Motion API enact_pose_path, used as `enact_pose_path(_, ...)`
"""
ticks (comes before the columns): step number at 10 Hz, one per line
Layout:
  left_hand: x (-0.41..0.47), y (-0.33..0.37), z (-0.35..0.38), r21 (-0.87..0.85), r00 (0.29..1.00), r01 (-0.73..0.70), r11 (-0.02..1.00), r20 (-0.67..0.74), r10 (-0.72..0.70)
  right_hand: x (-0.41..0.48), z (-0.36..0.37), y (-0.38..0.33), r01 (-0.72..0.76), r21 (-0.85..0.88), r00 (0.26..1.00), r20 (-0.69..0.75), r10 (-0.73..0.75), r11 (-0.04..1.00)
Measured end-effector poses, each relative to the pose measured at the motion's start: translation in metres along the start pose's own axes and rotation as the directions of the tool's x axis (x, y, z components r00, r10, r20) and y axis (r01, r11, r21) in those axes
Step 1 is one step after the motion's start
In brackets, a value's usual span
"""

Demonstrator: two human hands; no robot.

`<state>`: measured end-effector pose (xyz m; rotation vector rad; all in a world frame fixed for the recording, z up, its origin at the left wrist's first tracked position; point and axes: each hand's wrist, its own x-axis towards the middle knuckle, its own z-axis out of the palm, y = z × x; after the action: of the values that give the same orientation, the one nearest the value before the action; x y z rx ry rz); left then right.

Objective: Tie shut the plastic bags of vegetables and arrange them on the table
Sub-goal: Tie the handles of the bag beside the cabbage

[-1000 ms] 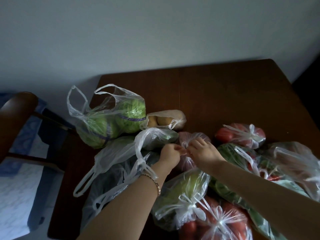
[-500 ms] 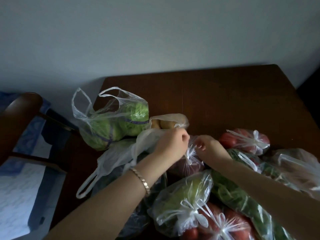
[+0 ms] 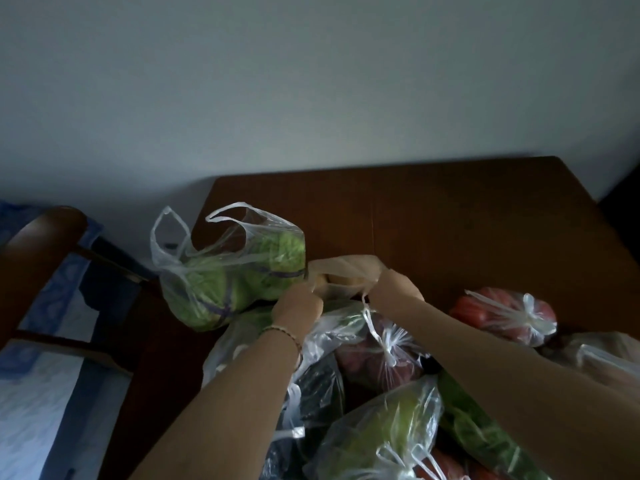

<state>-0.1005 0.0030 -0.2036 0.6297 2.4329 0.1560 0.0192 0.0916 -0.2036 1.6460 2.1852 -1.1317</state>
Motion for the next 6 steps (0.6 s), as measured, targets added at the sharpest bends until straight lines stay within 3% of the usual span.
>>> enact_pose_path(1, 0.002, 0.006, 0.005, -0.107, 0.980, -0.026, 0.994, -0.201, 0.004, 0.004, -0.015, 0.017, 0.090, 0.172, 0.996, -0.041, -0.084, 0.981)
enact_pose_path(2, -0.006, 0.020, -0.006, -0.183, 0.912, -0.216, 0.959, -0.388, 0.131, 0.003, -0.034, 0.030, 0.209, 0.395, 0.972, -0.181, -0.147, 0.895)
enact_pose_path(3, -0.010, 0.035, -0.017, -0.117, 0.859, -0.321, 0.940, -0.453, 0.237, 0.000, -0.043, 0.034, 0.244, 0.459, 0.969, -0.158, -0.192, 0.854)
enact_pose_path(4, -0.008, 0.037, -0.024, 0.071, 0.859, -0.301, 0.951, -0.412, 0.303, -0.007, -0.042, 0.033, 0.273, 0.506, 0.962, -0.132, -0.239, 0.818)
enact_pose_path(5, 0.002, 0.026, -0.015, 0.182, 0.949, -0.238, 0.954, -0.165, 0.268, -0.016, -0.041, 0.033, 0.437, 0.399, 0.899, -0.165, -0.406, 0.806)
enact_pose_path(6, 0.006, 0.013, -0.009, 0.099, 0.960, -0.214, 0.972, -0.160, 0.228, -0.023, -0.041, 0.043, 0.581, 0.180, 0.814, -0.104, -0.572, 0.794)
